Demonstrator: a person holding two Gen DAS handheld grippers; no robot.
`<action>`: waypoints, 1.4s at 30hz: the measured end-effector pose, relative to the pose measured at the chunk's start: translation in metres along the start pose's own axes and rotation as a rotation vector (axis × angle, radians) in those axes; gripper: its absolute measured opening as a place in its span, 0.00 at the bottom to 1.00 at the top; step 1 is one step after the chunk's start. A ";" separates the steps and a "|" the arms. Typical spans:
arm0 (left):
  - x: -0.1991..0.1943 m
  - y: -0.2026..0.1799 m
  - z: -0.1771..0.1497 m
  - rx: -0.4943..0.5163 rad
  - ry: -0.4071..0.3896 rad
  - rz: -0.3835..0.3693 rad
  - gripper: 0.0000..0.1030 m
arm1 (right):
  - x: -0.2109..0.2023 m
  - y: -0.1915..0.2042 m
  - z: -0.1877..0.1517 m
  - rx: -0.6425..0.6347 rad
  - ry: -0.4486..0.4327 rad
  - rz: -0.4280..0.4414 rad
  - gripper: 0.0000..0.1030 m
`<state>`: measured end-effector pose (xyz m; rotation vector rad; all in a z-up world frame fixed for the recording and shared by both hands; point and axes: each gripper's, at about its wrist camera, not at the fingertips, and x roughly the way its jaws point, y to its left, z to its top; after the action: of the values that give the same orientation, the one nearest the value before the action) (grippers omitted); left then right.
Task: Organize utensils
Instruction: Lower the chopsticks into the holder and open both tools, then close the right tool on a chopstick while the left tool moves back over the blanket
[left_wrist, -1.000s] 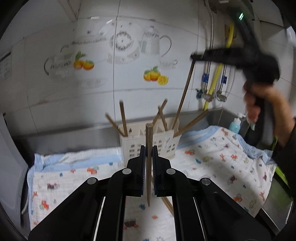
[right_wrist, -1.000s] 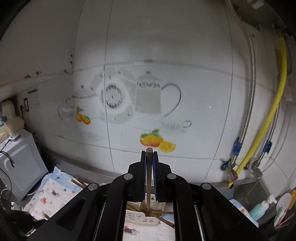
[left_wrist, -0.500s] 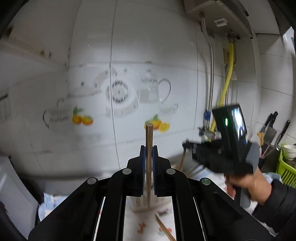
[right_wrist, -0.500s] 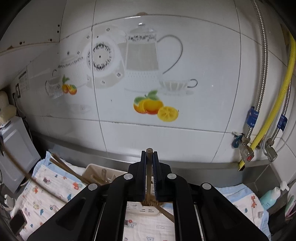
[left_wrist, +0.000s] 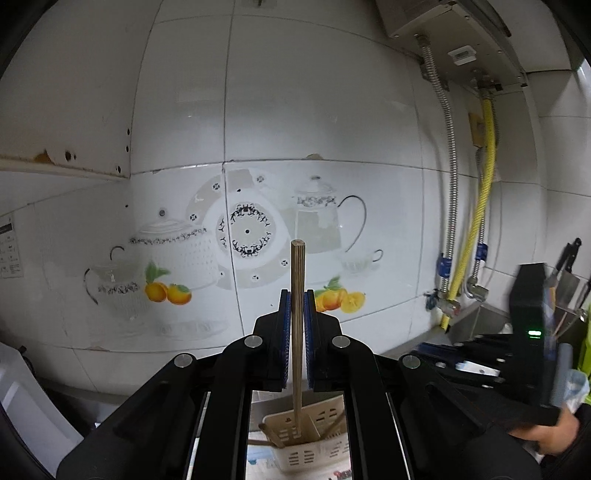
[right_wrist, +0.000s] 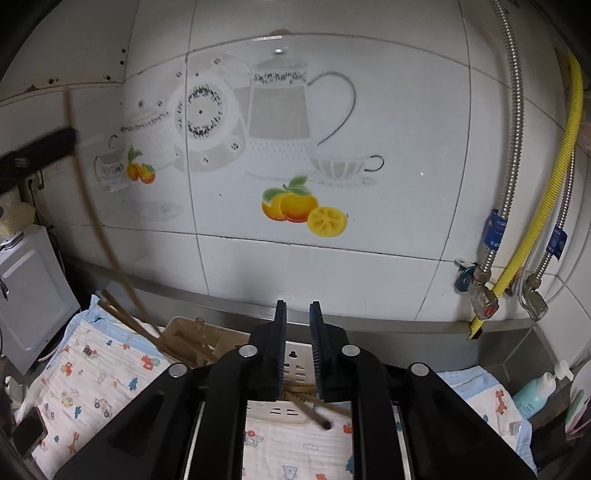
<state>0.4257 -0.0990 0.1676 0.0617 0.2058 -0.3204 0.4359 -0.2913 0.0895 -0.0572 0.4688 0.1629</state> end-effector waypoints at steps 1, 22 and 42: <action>0.004 0.001 -0.002 -0.007 0.006 0.000 0.06 | -0.005 0.001 -0.002 -0.006 -0.008 0.002 0.14; 0.053 0.020 -0.055 -0.097 0.140 -0.004 0.06 | -0.038 0.014 -0.093 0.020 0.076 0.094 0.25; -0.037 0.027 -0.064 -0.116 0.137 -0.011 0.25 | -0.066 0.084 -0.267 0.046 0.335 0.174 0.25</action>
<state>0.3882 -0.0562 0.1135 -0.0320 0.3605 -0.3144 0.2447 -0.2422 -0.1196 0.0023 0.8124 0.3153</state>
